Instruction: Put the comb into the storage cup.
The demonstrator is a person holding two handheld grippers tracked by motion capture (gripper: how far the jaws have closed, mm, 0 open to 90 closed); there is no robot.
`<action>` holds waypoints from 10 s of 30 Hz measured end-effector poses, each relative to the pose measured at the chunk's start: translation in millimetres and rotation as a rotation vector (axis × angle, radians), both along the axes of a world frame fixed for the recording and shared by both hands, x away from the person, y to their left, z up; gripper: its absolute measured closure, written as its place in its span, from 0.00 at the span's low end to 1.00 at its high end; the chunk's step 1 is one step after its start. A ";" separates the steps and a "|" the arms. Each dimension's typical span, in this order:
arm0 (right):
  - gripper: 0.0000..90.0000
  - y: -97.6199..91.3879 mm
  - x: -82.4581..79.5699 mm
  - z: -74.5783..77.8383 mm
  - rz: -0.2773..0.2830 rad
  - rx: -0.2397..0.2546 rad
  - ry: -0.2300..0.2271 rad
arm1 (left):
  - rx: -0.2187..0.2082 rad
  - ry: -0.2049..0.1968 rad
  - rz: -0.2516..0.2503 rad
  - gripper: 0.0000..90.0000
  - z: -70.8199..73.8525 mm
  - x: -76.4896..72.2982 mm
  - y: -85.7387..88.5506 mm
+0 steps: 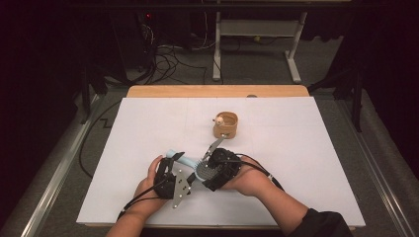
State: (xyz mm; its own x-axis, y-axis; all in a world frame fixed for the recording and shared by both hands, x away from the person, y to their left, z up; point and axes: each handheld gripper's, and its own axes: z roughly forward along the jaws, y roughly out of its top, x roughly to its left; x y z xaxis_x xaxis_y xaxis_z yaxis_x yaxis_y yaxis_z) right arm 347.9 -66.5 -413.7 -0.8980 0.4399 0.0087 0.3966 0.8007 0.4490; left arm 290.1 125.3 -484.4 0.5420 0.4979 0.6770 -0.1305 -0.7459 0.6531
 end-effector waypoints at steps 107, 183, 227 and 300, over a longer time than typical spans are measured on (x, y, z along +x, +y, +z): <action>0.00 -5.8 10.5 12.8 -0.054 0.013 0.050 | 0.261 -0.168 -0.056 0.85 -8.0 -7.9 -10.0; 0.00 -123.2 1.8 -17.8 -0.237 -0.018 -0.012 | -0.305 0.071 0.031 0.86 30.2 11.3 34.1; 0.00 -174.1 -30.2 -40.7 -0.483 0.565 -0.354 | -0.630 0.302 -0.030 0.86 36.1 20.5 55.1; 0.00 -92.4 -37.3 -6.4 -0.296 0.722 -0.390 | -0.619 0.294 -0.128 0.86 38.4 1.9 17.5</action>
State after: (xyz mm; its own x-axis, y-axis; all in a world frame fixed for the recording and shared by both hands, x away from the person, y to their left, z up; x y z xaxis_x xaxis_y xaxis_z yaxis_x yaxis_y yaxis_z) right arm 310.5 -158.9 -420.2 -0.7448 0.6611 0.0910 0.2550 0.1559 0.9543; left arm 292.0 142.8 -446.0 0.7392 0.6651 0.1057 0.0547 -0.2156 0.9749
